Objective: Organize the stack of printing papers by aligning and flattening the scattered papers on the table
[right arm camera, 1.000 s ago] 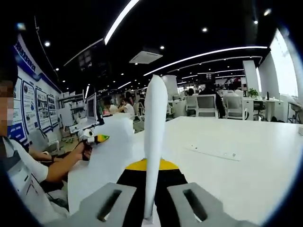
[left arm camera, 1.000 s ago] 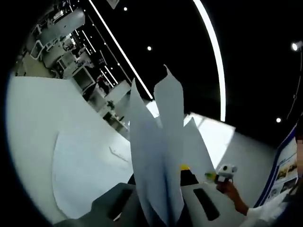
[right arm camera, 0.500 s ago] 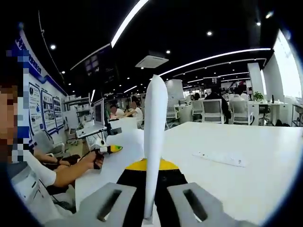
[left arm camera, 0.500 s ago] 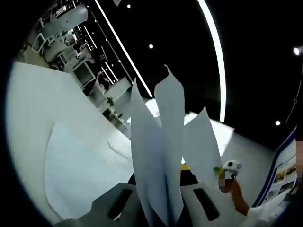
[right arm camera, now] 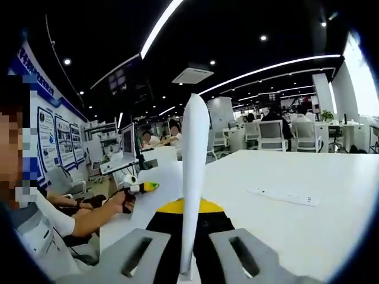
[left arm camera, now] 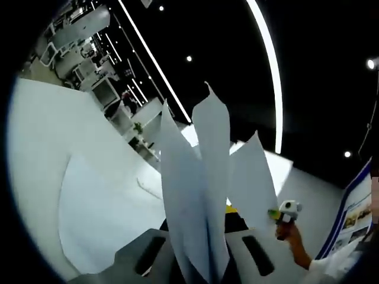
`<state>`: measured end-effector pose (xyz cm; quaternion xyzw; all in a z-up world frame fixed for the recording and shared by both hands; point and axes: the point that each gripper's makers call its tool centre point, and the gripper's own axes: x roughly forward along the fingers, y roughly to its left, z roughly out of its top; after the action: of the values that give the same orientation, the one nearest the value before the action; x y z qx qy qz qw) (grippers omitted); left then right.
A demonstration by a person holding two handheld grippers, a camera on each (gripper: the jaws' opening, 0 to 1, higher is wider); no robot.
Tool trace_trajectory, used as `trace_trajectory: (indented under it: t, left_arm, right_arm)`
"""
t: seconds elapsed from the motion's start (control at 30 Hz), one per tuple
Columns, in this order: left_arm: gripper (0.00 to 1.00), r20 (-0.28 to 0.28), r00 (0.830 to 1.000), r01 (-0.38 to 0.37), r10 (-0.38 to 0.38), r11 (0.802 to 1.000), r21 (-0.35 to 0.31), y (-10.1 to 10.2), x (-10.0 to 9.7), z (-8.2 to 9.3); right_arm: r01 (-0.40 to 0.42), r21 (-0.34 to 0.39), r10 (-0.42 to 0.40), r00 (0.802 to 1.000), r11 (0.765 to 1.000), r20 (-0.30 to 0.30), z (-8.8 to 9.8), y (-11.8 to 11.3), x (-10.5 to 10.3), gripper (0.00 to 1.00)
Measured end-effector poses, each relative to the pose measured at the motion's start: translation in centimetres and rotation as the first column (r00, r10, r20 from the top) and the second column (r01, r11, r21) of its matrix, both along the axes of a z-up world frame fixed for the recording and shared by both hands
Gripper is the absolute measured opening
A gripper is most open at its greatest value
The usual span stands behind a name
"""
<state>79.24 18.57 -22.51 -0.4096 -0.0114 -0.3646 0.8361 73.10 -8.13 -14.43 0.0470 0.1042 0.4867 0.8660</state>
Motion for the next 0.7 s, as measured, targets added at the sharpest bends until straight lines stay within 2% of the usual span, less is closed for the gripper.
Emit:
trace_trajectory:
  t: [0.2, 0.53, 0.7]
  left_arm:
    - [0.06, -0.002, 1.000, 0.000, 0.000, 1.000, 0.000, 0.1, 0.1, -0.1]
    - [0.06, -0.002, 1.000, -0.001, 0.001, 1.000, -0.002, 0.1, 0.1, 0.0]
    - [0.06, -0.002, 1.000, 0.001, -0.001, 1.000, -0.003, -0.1, -0.2, -0.1]
  right_arm:
    - [-0.023, 0.006, 0.023, 1.000, 1.000, -0.006, 0.1, 1.2, -0.3, 0.00]
    - [-0.057, 0.060, 0.058, 0.998, 0.997, -0.011, 1.0, 2.3, -0.4, 0.00]
    - [-0.074, 0.066, 0.076, 0.997, 0.995, -0.021, 0.7, 2.9, -0.5, 0.00]
